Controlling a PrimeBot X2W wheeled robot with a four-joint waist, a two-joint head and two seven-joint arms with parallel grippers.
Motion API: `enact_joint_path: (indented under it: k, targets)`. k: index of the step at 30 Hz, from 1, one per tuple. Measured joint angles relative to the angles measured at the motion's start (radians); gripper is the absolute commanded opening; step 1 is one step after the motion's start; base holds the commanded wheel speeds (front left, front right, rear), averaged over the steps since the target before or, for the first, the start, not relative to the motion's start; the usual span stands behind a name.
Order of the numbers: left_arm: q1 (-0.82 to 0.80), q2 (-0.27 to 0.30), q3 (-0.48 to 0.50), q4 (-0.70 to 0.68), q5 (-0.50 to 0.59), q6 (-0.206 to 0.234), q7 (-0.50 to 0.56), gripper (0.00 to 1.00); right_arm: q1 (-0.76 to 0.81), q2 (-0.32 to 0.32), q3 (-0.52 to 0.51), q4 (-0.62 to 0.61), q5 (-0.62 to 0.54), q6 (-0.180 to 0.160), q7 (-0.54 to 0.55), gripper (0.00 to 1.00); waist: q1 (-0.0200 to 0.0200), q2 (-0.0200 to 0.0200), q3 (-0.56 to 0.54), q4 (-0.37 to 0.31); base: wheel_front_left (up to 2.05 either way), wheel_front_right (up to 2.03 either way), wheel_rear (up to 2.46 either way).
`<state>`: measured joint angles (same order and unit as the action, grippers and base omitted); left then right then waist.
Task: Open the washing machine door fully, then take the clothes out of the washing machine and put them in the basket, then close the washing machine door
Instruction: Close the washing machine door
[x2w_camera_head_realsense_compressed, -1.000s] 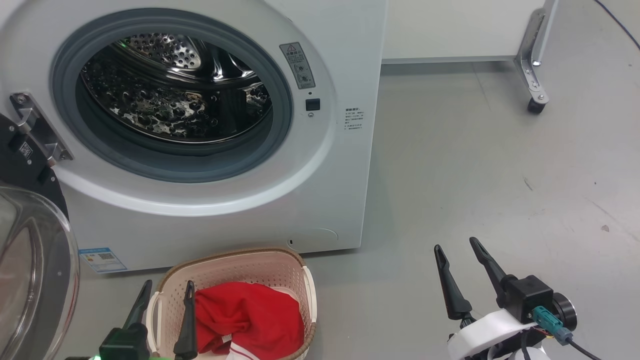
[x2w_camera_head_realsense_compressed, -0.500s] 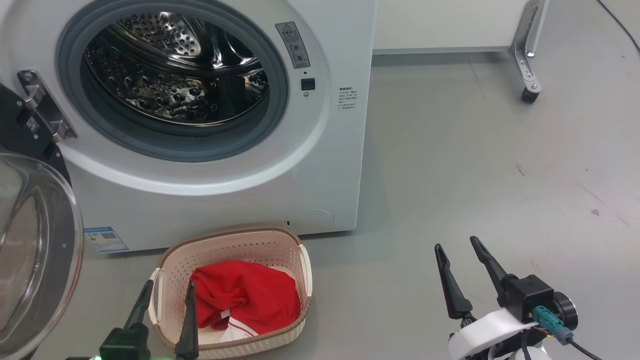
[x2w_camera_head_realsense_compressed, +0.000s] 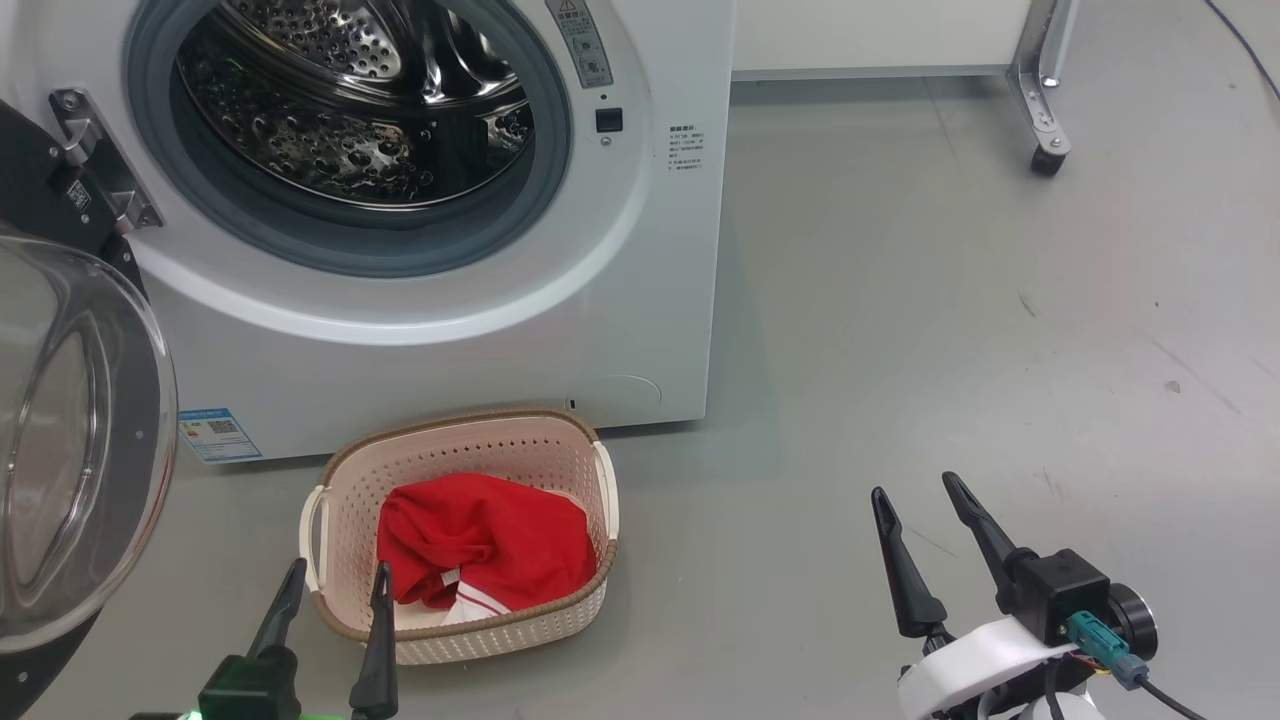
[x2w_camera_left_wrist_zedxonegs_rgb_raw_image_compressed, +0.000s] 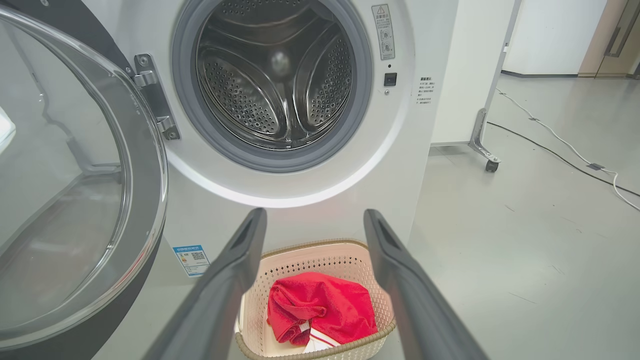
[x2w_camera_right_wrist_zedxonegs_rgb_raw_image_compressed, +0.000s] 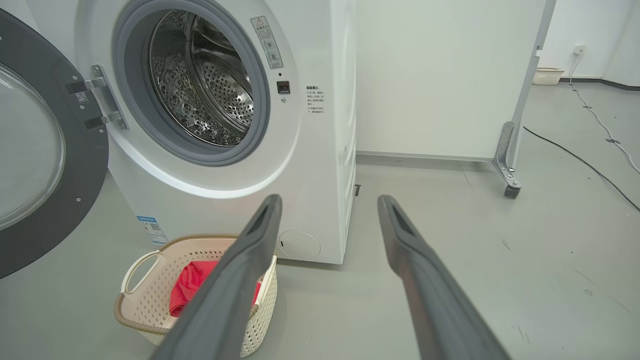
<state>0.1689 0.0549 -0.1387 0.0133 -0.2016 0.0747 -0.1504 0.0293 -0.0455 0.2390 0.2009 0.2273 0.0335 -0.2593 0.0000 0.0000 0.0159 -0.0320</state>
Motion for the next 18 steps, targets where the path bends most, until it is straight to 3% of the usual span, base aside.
enact_joint_path:
  k: [18]
  targets:
    - [0.005,0.001,-0.002,-0.017,0.0,0.001,0.006,1.0,0.0,0.0,-0.003,0.0,0.0,0.001,0.0,1.0,0.0,0.0,0.003,0.0,-0.24,0.24,0.0]
